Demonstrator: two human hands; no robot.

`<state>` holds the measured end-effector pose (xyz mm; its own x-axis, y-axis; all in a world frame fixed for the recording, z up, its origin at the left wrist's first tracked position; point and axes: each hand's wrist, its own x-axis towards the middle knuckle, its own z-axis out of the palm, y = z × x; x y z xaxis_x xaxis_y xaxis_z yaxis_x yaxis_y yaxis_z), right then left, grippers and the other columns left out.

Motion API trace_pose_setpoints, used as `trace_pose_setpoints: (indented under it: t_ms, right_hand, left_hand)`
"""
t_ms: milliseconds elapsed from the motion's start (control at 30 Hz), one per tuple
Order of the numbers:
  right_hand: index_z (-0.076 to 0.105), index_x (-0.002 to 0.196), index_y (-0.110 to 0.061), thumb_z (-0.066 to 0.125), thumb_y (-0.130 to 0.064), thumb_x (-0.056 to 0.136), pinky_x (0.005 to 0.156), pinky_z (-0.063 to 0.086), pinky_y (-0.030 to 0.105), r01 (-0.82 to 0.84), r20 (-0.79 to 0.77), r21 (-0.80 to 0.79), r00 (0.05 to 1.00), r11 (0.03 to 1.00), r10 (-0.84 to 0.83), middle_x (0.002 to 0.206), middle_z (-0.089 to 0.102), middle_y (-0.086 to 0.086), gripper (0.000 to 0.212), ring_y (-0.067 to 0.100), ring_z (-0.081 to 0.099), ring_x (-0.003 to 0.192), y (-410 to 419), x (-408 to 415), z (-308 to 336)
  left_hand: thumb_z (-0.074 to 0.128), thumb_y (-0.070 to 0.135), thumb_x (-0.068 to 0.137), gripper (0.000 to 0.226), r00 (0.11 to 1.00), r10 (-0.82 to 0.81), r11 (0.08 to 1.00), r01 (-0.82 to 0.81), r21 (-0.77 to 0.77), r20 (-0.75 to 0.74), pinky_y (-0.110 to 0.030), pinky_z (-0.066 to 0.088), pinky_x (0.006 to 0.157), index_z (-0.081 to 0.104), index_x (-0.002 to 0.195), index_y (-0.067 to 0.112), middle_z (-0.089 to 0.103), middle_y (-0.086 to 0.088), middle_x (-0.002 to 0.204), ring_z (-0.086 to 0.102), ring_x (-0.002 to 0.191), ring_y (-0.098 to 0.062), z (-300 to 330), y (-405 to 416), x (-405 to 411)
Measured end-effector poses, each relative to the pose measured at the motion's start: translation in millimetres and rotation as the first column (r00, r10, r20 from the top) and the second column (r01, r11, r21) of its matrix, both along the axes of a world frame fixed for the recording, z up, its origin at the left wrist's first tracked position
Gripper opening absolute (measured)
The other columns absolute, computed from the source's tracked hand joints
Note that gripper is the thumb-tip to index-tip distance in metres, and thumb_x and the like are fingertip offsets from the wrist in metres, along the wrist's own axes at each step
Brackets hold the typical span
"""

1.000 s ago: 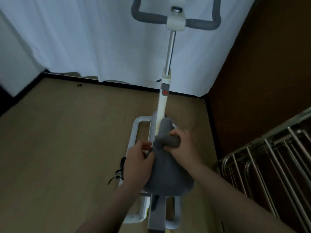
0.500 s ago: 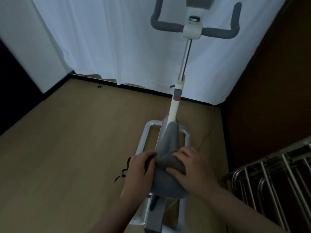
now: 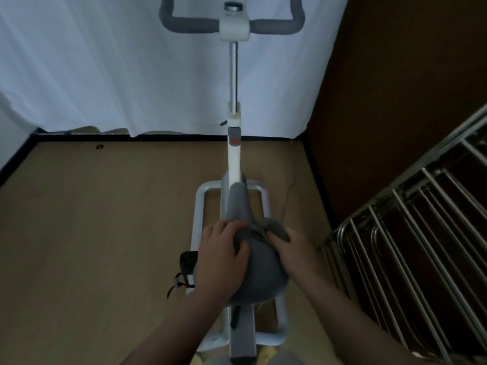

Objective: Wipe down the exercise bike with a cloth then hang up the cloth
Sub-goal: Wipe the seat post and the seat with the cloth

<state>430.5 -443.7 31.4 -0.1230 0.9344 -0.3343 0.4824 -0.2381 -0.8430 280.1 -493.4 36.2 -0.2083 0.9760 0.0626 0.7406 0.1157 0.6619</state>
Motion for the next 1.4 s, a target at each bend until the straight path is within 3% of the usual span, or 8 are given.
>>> trace_pose_setpoints:
  t_ms: [100, 267, 433, 667, 900, 1067, 1233, 1400]
  right_hand:
    - [0.060, 0.084, -0.029, 0.057, -0.037, 0.093, 0.071, 0.051, 0.028, 0.118, -0.108, -0.033, 0.987, 0.992, -0.121, 0.087, 0.066, -0.003, 0.013, 0.014, 0.063, 0.083, -7, -7, -12]
    - [0.063, 0.108, -0.033, 0.057, -0.042, 0.092, 0.077, 0.055, 0.031, -0.024, 0.006, 0.117, 1.000, 0.993, 0.023, 0.091, 0.068, -0.014, 0.019, 0.000, 0.063, 0.086, -32, 27, -15]
    - [0.064, 0.102, -0.031, 0.051, -0.046, 0.093, 0.085, 0.052, 0.042, -0.105, 0.021, 0.021, 0.994, 0.994, 0.104, 0.096, 0.069, -0.006, 0.022, 0.014, 0.063, 0.090, 24, -9, -15]
    - [0.057, 0.110, -0.040, 0.053, -0.040, 0.095, 0.077, 0.049, 0.019, -0.291, 0.037, 0.174, 0.957, 0.941, 0.289, 0.089, 0.063, -0.023, 0.016, -0.006, 0.059, 0.086, 6, 15, -9]
    - [0.061, 0.112, -0.016, 0.049, -0.032, 0.098, 0.062, 0.039, 0.011, -0.122, -0.072, 0.133, 0.989, 0.984, 0.132, 0.082, 0.059, -0.013, 0.024, 0.002, 0.057, 0.077, 66, -45, -10]
    - [0.049, 0.136, -0.033, 0.054, -0.035, 0.095, 0.092, 0.049, 0.026, -0.357, 0.119, 0.288, 0.934, 0.889, 0.337, 0.120, 0.061, -0.018, 0.041, 0.003, 0.057, 0.108, 13, -3, -8]
    - [0.061, 0.117, -0.022, 0.052, -0.031, 0.097, 0.075, 0.047, 0.028, -0.248, 0.058, 0.228, 0.969, 0.942, 0.241, 0.097, 0.068, -0.002, 0.024, 0.017, 0.063, 0.091, 58, -38, -4]
    - [0.044, 0.141, -0.030, 0.052, -0.036, 0.096, 0.093, 0.048, 0.026, -0.472, 0.292, 0.307, 0.873, 0.826, 0.391, 0.128, 0.060, -0.010, 0.046, 0.011, 0.058, 0.112, 13, -2, 11]
  left_hand:
    - [0.054, 0.030, 0.091, 0.031, 0.998, -0.045, 0.999, 0.045, 0.006, -0.054, -0.032, 0.043, 0.094, 0.055, 0.122, 0.031, 0.050, 0.015, 0.127, 0.040, 0.119, -0.012, -5, 2, -1]
    - [0.050, 0.037, 0.087, 0.030, 0.988, -0.008, 0.997, 0.019, 0.069, -0.156, -0.037, 0.050, 0.083, 0.057, 0.115, 0.029, 0.055, 0.012, 0.120, 0.044, 0.112, -0.015, -14, 3, 2]
    - [0.043, 0.040, 0.084, 0.039, 0.987, 0.010, 0.997, 0.003, 0.083, -0.159, -0.029, 0.046, 0.081, 0.061, 0.115, 0.026, 0.058, 0.011, 0.119, 0.045, 0.109, -0.016, -11, 2, 3]
    - [0.063, 0.022, 0.084, 0.031, 0.990, 0.121, 0.989, -0.115, 0.088, -0.073, -0.021, 0.043, 0.082, 0.062, 0.115, 0.023, 0.055, 0.011, 0.121, 0.043, 0.104, 0.001, -9, -1, 4]
    - [0.061, 0.016, 0.084, 0.030, 0.973, 0.232, 0.970, -0.233, 0.072, 0.013, 0.002, 0.030, 0.076, 0.061, 0.113, 0.022, 0.056, 0.012, 0.111, 0.038, 0.089, 0.009, -6, -8, 9]
    - [0.060, 0.017, 0.084, 0.023, 0.964, 0.266, 0.960, -0.266, 0.089, 0.016, 0.001, 0.032, 0.076, 0.063, 0.106, 0.024, 0.058, 0.013, 0.104, 0.043, 0.087, 0.014, -5, -8, 9]
    - [0.056, 0.022, 0.084, 0.025, 0.965, 0.262, 0.963, -0.263, 0.063, 0.023, 0.002, 0.030, 0.074, 0.061, 0.108, 0.026, 0.055, 0.017, 0.104, 0.042, 0.093, 0.020, -5, -7, 10]
    - [0.060, 0.014, 0.083, 0.021, 0.960, 0.275, 0.956, -0.279, 0.087, 0.057, 0.002, 0.031, 0.073, 0.060, 0.099, 0.028, 0.056, 0.017, 0.097, 0.044, 0.089, 0.020, -6, -8, 9]
